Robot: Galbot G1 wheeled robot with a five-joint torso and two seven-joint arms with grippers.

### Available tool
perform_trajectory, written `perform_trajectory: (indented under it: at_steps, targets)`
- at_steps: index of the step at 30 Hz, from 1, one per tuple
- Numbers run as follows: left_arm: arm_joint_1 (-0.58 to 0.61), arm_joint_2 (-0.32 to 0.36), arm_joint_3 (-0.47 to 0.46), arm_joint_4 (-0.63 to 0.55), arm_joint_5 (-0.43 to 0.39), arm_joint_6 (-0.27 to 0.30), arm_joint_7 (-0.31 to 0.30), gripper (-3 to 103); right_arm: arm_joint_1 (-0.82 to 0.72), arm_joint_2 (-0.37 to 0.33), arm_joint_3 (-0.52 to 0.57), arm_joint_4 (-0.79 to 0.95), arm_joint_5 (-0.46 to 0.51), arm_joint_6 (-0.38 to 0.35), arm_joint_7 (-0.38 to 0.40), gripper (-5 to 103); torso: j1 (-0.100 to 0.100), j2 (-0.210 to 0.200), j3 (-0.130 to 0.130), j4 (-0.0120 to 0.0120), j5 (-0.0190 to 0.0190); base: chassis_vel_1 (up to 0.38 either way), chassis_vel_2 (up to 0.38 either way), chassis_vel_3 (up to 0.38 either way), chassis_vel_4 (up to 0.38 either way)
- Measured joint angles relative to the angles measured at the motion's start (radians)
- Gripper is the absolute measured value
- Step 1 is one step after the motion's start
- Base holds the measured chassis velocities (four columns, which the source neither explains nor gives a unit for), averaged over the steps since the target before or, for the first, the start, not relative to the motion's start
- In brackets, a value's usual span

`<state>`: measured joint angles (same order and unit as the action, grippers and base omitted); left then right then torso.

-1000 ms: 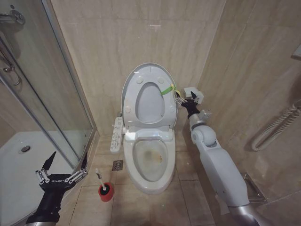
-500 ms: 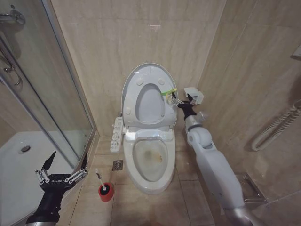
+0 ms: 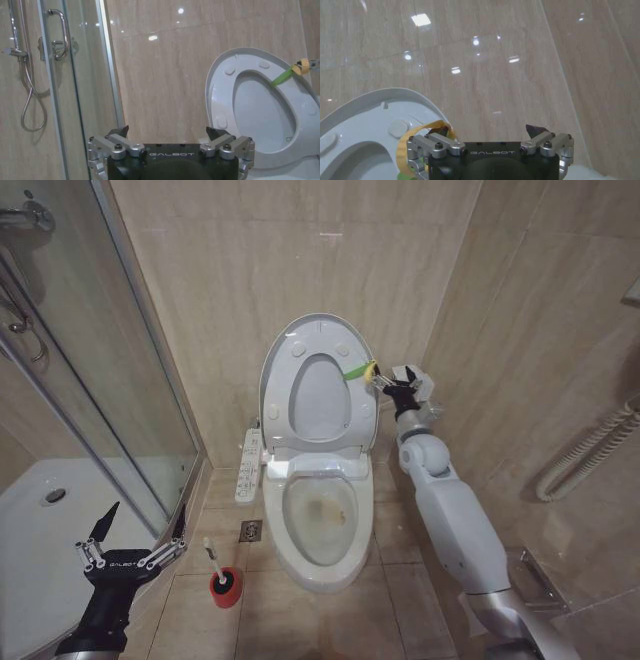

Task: Open the toilet lid, clean the toilet bowl with a toilet brush, close the toilet lid, and flush.

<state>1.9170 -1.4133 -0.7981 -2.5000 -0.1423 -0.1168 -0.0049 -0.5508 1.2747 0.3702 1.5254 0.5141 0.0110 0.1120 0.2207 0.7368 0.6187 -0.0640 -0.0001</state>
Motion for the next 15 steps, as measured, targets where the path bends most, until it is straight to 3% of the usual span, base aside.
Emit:
perform_trajectory:
  at_steps: [15]
  targets:
    - [0.000, 0.000, 0.000, 0.000, 0.000, 0.000, 0.000, 100, -0.043, -0.071, -0.047, 0.033, 0.015, 0.030, -0.067, 100, 0.000, 0.000, 0.000, 0.0002, 0.0001, 0.000, 0.000, 0.000, 0.000]
